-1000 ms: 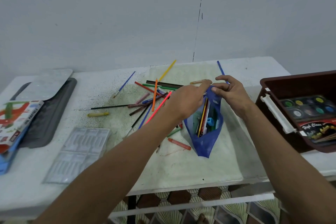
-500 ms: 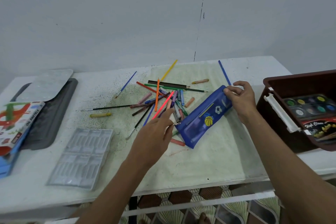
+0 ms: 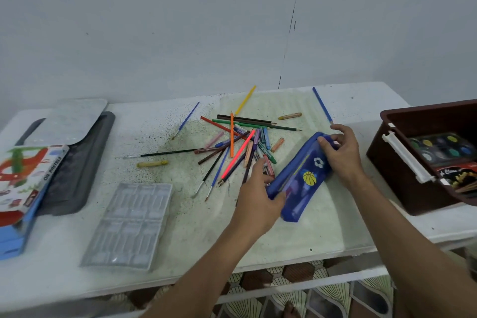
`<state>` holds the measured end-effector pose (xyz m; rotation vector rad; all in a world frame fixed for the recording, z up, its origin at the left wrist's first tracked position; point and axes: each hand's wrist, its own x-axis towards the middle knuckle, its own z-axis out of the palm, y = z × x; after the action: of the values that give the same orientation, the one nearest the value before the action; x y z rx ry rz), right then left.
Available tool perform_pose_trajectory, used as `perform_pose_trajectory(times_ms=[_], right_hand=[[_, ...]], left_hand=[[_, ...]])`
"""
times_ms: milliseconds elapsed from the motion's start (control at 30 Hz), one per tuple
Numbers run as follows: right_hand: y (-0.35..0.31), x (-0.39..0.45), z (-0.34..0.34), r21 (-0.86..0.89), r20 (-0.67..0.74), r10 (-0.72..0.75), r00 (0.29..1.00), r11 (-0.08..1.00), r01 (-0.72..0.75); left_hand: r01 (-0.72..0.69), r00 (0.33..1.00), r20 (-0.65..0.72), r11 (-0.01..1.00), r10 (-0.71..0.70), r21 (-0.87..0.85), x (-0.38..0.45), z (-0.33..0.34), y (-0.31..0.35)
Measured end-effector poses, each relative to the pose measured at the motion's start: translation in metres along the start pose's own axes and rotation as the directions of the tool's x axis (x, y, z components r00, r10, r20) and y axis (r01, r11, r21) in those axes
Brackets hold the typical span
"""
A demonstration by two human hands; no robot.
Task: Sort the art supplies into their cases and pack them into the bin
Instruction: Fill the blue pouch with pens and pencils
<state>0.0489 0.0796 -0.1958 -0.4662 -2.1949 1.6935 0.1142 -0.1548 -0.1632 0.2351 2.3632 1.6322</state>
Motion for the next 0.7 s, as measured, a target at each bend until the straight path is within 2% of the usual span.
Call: perform_pose_trajectory(times_ms=[100, 167, 200, 300, 367, 467, 567, 633, 700], right_hand=[[-0.012, -0.007, -0.005, 0.004, -0.046, -0.038, 0.998, 0.999, 0.038], [-0.027, -0.016, -0.012, 0.032, -0.032, -0.025, 0.999, 0.999, 0.026], [-0.034, -0.020, -0.017, 0.009, -0.009, -0.025, 1.000, 1.000, 0.025], [-0.056, -0.031, -0.031, -0.090, 0.072, -0.062, 0.995, 0.994, 0.069], [-0.070, -0.037, -0.045, -0.090, 0.092, -0.125, 0.988, 0.987, 0.134], [-0.101, -0.039, -0.078, 0.077, 0.042, -0.256, 0.966, 0.965, 0.253], [-0.117, -0.023, -0.131, 0.106, 0.004, -0.279, 0.960, 0.955, 0.277], [-0.117, -0.010, -0.172, 0.027, 0.066, -0.248, 0.967, 0.969, 0.246], [-0.105, 0.004, -0.216, -0.079, 0.112, -0.218, 0.969, 0.970, 0.228]], left_hand=[[-0.102, 0.984, -0.153, 0.991, 0.088, -0.091, 0.011, -0.013, 0.007], [-0.134, 0.958, -0.279, 0.965, 0.068, -0.225, 0.024, -0.027, 0.012], [-0.135, 0.950, -0.309, 0.957, 0.051, -0.257, 0.030, -0.034, 0.014], [-0.150, 0.951, -0.295, 0.971, 0.091, -0.183, 0.039, -0.045, 0.030], [-0.277, 0.924, -0.329, 0.934, 0.194, -0.227, 0.036, -0.047, 0.053], [-0.454, 0.849, -0.424, 0.847, 0.316, -0.278, 0.035, -0.043, 0.087], [-0.404, 0.875, -0.338, 0.907, 0.346, -0.116, 0.048, -0.017, 0.109], [-0.395, 0.891, -0.252, 0.919, 0.378, -0.017, 0.054, 0.014, 0.125], [-0.380, 0.910, -0.179, 0.925, 0.374, 0.001, 0.061, 0.051, 0.144]])
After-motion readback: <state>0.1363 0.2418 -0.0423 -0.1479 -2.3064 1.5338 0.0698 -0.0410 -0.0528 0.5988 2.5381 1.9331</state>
